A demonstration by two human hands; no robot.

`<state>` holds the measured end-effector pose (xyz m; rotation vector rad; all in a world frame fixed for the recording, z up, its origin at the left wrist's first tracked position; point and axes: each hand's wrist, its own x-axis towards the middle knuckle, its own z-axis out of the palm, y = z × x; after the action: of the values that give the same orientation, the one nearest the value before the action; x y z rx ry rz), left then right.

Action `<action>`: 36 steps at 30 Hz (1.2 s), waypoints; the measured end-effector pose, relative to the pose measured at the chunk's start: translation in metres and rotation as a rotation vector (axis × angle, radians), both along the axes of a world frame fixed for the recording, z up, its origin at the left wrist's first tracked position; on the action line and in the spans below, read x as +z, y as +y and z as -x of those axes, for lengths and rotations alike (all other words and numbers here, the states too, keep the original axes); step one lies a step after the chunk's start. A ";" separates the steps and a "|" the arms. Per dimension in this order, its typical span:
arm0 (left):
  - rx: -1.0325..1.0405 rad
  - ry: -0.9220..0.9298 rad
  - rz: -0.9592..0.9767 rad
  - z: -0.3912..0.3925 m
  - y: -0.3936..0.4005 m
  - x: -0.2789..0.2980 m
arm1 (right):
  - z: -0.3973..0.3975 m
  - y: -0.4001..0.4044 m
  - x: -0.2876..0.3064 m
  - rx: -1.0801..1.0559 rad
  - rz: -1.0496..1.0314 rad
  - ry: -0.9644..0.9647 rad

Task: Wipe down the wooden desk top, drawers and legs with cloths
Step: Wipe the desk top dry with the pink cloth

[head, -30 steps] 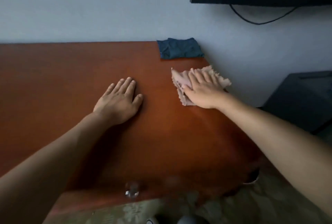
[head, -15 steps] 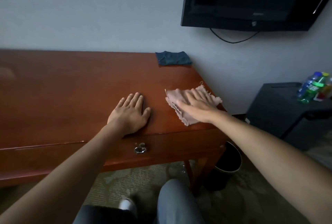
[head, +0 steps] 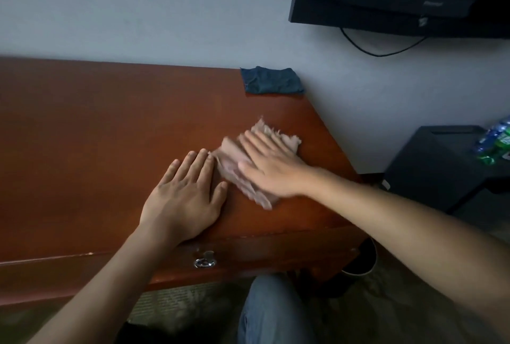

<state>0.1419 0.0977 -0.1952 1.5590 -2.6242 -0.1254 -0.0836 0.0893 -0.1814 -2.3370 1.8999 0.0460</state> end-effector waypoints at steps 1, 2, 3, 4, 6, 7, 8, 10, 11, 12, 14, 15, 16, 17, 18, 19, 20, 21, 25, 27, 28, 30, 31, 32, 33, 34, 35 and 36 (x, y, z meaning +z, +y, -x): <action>-0.001 -0.001 0.001 0.000 0.000 0.000 | 0.007 0.024 -0.004 0.033 0.008 -0.004; 0.001 -0.004 0.002 0.001 -0.001 -0.001 | 0.023 0.038 -0.004 0.010 0.022 0.011; 0.005 -0.009 -0.003 0.001 -0.001 0.000 | 0.043 0.042 -0.002 -0.075 0.026 0.040; 0.006 -0.018 -0.012 0.001 0.000 0.001 | 0.065 0.040 0.001 -0.210 0.015 0.063; 0.008 -0.029 -0.014 0.000 0.000 0.002 | 0.089 0.033 0.007 -0.468 0.006 0.101; 0.008 -0.031 -0.014 0.000 0.001 0.003 | 0.086 0.035 0.007 -0.503 0.014 0.104; 0.008 -0.028 -0.019 0.001 0.001 0.003 | 0.074 0.042 0.004 -0.473 0.020 0.097; 0.011 -0.023 -0.024 0.002 0.002 0.004 | 0.039 0.072 -0.003 -0.294 0.040 0.042; 0.013 -0.024 -0.024 0.003 0.003 0.004 | 0.024 0.090 -0.007 -0.205 0.050 0.023; 0.013 -0.025 -0.027 0.003 0.003 0.004 | 0.017 0.104 -0.007 -0.153 0.053 0.012; 0.009 -0.027 -0.031 0.003 0.003 0.005 | 0.028 0.106 -0.005 -0.212 0.045 0.033; 0.006 -0.029 -0.029 0.002 0.003 0.005 | 0.040 0.099 -0.004 -0.306 0.043 0.040; 0.005 -0.028 -0.029 0.002 0.003 0.004 | 0.050 0.094 -0.003 -0.411 0.042 0.044; 0.004 -0.026 -0.027 0.002 0.003 0.004 | 0.058 0.089 -0.003 -0.507 0.048 0.046; 0.003 -0.024 -0.023 0.002 0.002 0.004 | 0.062 0.087 -0.004 -0.573 0.054 0.050; 0.004 -0.021 -0.023 0.002 0.002 0.003 | 0.062 0.089 -0.007 -0.603 0.060 0.058; 0.004 -0.017 -0.026 0.002 0.002 0.002 | 0.058 0.094 -0.009 -0.607 0.065 0.061; 0.002 -0.017 -0.030 0.002 0.002 0.001 | 0.053 0.102 -0.012 -0.594 0.071 0.056; -0.001 -0.030 -0.034 0.001 0.003 0.002 | 0.050 0.136 -0.016 -0.552 0.102 0.044; -0.002 -0.030 -0.043 0.001 0.004 0.003 | 0.063 0.140 -0.012 -0.659 0.069 0.025; -0.002 -0.028 -0.044 0.001 0.005 0.003 | 0.069 0.139 -0.010 -0.747 0.052 -0.016; 0.001 -0.025 -0.039 0.002 0.006 0.003 | 0.072 0.133 -0.010 -0.867 0.042 -0.041; 0.002 -0.018 -0.039 0.003 0.007 0.003 | 0.064 0.129 -0.010 -0.881 0.041 -0.013; 0.002 -0.012 -0.045 0.004 0.007 0.004 | 0.050 0.124 -0.010 -0.871 0.050 0.008; 0.003 -0.005 -0.049 0.004 0.007 0.005 | 0.029 0.119 -0.011 -0.833 0.077 0.015; 0.003 -0.002 -0.056 0.004 0.007 0.005 | 0.004 0.114 -0.010 -0.775 0.113 0.013; 0.000 0.011 -0.063 0.003 0.007 0.005 | -0.021 0.109 -0.011 -0.703 0.146 0.008; -0.014 0.025 -0.072 0.001 0.007 0.007 | -0.043 0.102 -0.013 -0.617 0.171 0.007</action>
<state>0.1405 0.1050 -0.1887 1.5504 -2.6391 -0.2413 -0.0402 0.1915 -0.1941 -1.7278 2.6211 -0.1733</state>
